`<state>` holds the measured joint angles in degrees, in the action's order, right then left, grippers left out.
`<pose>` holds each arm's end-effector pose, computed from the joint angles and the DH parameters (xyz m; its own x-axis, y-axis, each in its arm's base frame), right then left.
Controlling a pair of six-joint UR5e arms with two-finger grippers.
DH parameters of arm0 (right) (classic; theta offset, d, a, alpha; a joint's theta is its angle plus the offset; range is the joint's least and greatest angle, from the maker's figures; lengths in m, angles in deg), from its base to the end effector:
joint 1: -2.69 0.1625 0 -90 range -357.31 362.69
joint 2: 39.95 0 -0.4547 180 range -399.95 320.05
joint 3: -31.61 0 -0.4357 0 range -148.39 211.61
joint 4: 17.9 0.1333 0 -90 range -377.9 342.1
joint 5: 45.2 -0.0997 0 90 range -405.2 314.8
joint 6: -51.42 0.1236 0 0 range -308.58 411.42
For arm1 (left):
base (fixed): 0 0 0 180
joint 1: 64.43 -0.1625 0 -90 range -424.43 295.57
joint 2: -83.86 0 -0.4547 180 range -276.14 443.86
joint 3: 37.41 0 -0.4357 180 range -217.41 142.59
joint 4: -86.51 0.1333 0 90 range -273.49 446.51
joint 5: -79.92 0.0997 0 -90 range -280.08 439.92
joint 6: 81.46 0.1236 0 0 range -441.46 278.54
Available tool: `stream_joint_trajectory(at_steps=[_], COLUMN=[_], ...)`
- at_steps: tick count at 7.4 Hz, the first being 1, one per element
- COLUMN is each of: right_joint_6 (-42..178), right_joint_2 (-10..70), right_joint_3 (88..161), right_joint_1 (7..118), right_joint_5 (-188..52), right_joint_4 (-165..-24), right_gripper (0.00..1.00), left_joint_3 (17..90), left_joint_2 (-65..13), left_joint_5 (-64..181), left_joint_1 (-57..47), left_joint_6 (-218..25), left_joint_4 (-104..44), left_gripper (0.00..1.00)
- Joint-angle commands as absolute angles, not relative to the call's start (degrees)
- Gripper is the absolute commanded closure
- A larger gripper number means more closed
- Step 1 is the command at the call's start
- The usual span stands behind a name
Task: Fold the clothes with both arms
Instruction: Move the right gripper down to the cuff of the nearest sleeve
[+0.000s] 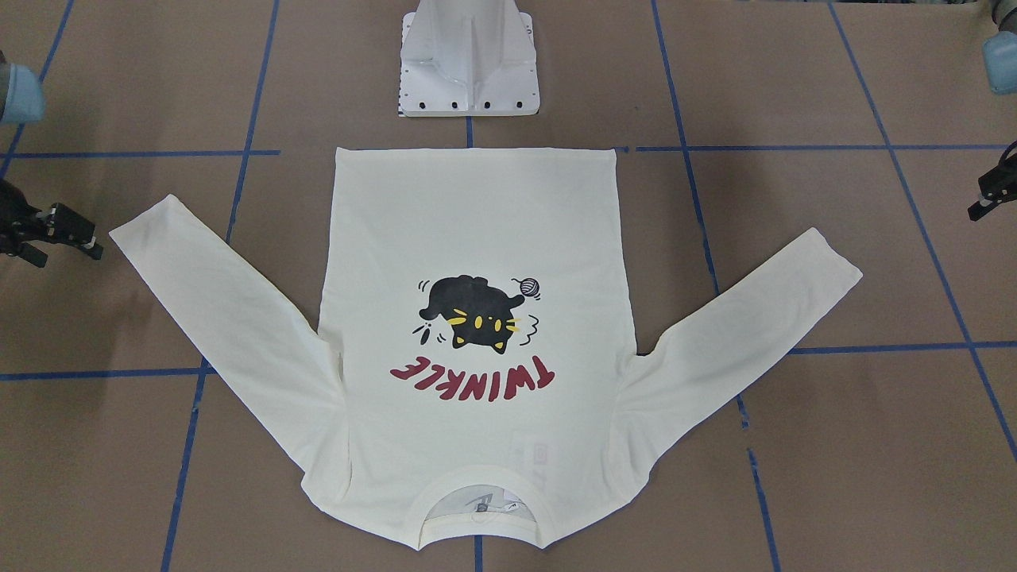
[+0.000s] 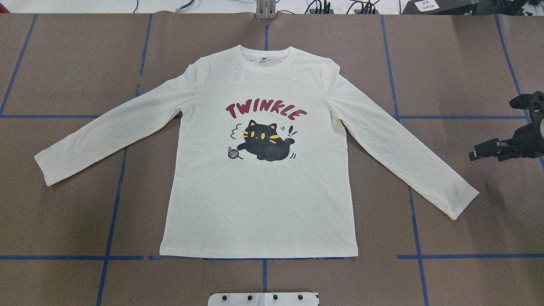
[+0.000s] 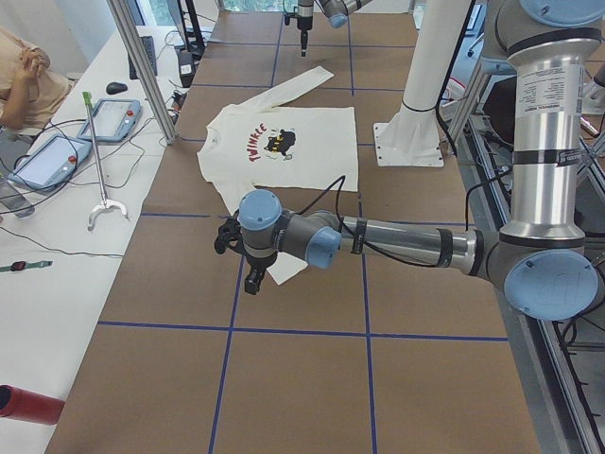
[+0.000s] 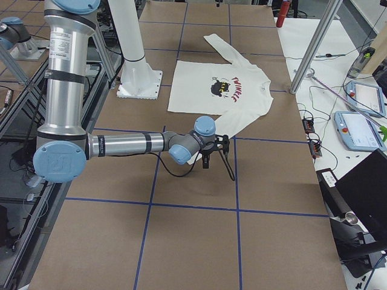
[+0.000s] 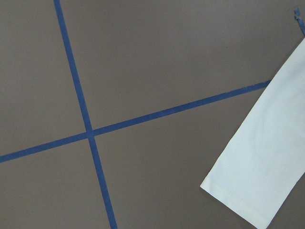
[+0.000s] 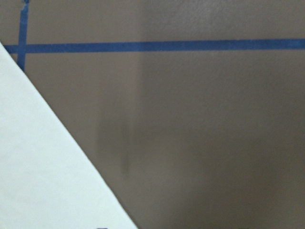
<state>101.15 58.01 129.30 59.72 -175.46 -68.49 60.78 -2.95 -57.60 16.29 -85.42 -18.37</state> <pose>-0.2325 -0.4566 0.6251 0.5924 0.0068 0.8056 -0.0463 0.9986 0.0256 0.0440 -0.5307 0.6231 0.6350 0.2915 -0.7154 -0.1081 0.9505 0.2913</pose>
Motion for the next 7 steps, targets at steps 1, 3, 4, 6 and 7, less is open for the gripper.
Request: stream_joint_trajectory(at_steps=[1, 3, 4, 6, 7], right_joint_6=[108.89, 108.99, 110.03, 112.24, 112.24], right_joint_2=[61.38, 61.04, 60.77, 60.68, 60.86], right_joint_3=[132.16, 129.45, 128.65, 128.64, 128.38], right_joint_1=[53.86, 53.67, 53.58, 53.06, 52.19], right_joint_5=[-173.53, -173.08, -173.00, -173.34, -173.26], right_joint_4=[-67.03, -67.03, -67.03, -66.94, -67.03], right_gripper=[0.10, 0.11, 0.11, 0.11, 0.13], left_joint_3=[60.41, 59.97, 59.97, 59.97, 59.97], left_joint_2=[-2.89, -2.80, -2.71, -2.71, -2.71], left_joint_5=[-57.54, -57.63, -57.63, -57.63, -57.63], left_joint_1=[15.99, 15.99, 15.99, 15.99, 15.99], left_joint_6=[-85.42, -85.42, -85.42, -85.42, -85.42], left_joint_4=[-18.43, -19.57, -19.66, -19.75, -19.75], left_gripper=[0.00, 0.00, 0.00, 0.00, 0.00])
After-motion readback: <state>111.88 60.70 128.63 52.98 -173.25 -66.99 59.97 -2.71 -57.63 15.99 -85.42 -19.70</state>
